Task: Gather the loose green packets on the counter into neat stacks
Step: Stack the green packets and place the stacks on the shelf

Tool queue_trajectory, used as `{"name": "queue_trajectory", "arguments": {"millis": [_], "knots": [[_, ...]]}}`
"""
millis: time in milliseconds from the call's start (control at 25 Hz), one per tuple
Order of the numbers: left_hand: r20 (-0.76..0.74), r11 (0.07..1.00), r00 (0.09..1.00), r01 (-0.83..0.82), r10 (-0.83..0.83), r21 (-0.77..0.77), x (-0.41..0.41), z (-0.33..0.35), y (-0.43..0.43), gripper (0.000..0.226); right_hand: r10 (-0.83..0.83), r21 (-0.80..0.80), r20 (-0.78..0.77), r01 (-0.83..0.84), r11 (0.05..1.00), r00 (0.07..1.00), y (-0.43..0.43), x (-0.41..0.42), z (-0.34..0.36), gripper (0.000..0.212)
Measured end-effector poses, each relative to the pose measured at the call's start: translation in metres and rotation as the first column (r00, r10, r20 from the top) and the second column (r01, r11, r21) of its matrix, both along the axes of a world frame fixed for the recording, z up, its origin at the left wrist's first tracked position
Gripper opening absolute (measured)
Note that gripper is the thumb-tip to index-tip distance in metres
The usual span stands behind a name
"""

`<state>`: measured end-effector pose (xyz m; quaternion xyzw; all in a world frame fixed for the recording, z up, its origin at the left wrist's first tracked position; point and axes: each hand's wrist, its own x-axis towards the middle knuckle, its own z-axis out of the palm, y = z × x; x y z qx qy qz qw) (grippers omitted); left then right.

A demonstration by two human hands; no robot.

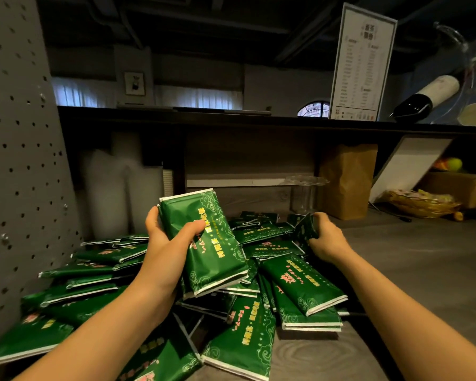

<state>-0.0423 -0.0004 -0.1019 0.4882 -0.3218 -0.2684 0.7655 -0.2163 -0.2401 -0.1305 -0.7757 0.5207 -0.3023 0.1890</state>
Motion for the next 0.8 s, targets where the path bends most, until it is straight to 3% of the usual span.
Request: {"name": "queue_trajectory", "arguments": {"millis": [160, 240, 360, 480, 600, 680, 800], "knots": [[0.007, 1.000, 1.000, 0.011, -0.011, -0.017, 0.000, -0.004, 0.007, 0.051, -0.050, -0.101, 0.214, 0.073, 0.992, 0.976, 0.002, -0.014, 0.011, 0.051], [0.005, 1.000, 1.000, 0.015, -0.014, -0.023, -0.002, -0.005, 0.009, 0.053, 0.017, -0.126, 0.371, 0.032, 0.991, 0.928, 0.012, -0.015, 0.018, 0.048], [-0.032, 0.999, 0.999, 0.004, -0.005, -0.035, -0.004, -0.005, 0.011, 0.046, 0.219, -0.054, 0.632, -0.240, 0.969, 0.743, 0.050, -0.003, 0.037, 0.049], [-0.085, 0.999, 0.996, 0.008, -0.011, -0.033, -0.002, -0.004, 0.012, 0.037, 0.342, -0.022, 0.779, -0.521, 0.853, 0.527, 0.100, 0.015, 0.050, 0.054], [-0.115, 1.000, 0.993, 0.008, -0.011, -0.029, -0.001, -0.002, 0.012, 0.037, 0.457, -0.063, 0.780, -0.672, 0.738, 0.428, 0.136, 0.027, 0.052, 0.057], [-0.101, 0.999, 0.995, -0.023, 0.019, -0.039, -0.001, -0.003, 0.011, 0.030, 0.535, -0.083, 0.709, -0.699, 0.710, 0.459, 0.152, 0.034, 0.049, 0.056], [-0.045, 0.995, 0.996, -0.081, 0.079, -0.062, -0.006, -0.003, 0.010, 0.025, 0.611, -0.164, 0.542, -0.641, 0.750, 0.577, 0.168, 0.047, 0.039, 0.051]]}}
